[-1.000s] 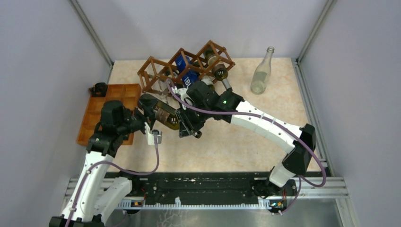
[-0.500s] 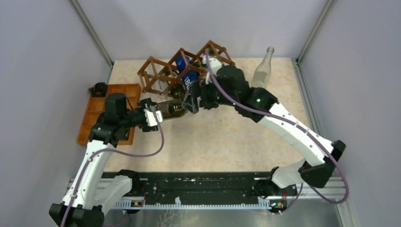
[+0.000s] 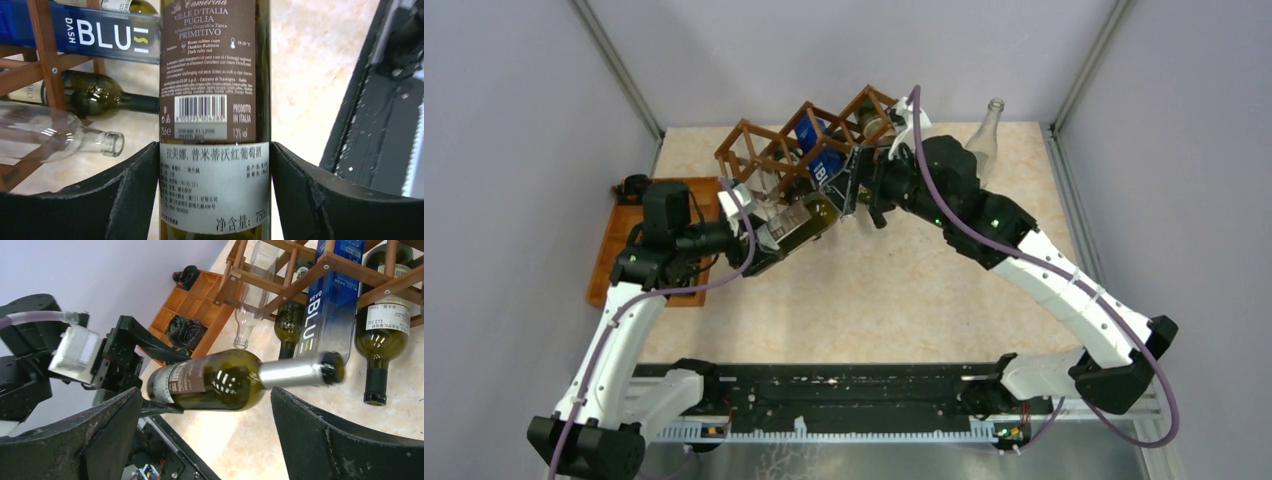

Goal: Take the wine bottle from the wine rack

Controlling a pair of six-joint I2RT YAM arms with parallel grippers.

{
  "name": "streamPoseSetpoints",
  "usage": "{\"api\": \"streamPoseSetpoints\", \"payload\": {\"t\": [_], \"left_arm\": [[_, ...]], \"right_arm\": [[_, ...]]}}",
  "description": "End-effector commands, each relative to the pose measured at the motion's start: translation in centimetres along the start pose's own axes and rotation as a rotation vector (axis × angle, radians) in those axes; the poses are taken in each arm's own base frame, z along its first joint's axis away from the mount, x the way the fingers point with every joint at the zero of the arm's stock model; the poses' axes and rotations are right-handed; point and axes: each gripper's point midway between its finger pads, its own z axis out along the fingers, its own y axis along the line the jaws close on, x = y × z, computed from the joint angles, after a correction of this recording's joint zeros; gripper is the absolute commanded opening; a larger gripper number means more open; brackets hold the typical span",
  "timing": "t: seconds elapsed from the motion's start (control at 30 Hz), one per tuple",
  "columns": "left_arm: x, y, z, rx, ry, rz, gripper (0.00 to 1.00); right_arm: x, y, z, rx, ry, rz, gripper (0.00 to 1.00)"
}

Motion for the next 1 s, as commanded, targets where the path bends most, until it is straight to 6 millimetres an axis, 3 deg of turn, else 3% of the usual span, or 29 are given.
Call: {"api": "streamPoseSetpoints", "payload": {"t": [0.0,0.17,0.37,0.5,0.7,0.97], "left_arm": [[-5.7,-1.1,-0.8,0.056,-0.160,-0.033,0.00],[-5.2,-0.9,-1.1,0.031,-0.152,0.035,0.00],[-3.5,0.6,-1.3,-0.059,-0.096,0.160,0.00],[-4.8,0.0,-1.3,-0.033,-0.143,0.118,0.00],[-6.3,-0.2,-1.3,-0.004,-0.174,0.062,0.00],[-9.4,-1.1,-2.2,0.025,-0.242,0.015,0.00]], "right_arm": [[-1.5,0.0,1.0,0.021,-0.064,0.035,0.98],[-1.0,-1.5,0.9,0.090,-0.078,0.087,0.95],[2.2,-2.5,1.4,0.118,0.003,0.154,0.92],[3.2,-2.6,1.4,0.115,0.020,0.218,0.92],[3.2,-1.9,1.5,0.087,0.014,0.276,0.93],[2.8,-1.9,4.2,0.096,-0.008,0.320,0.93]]}}
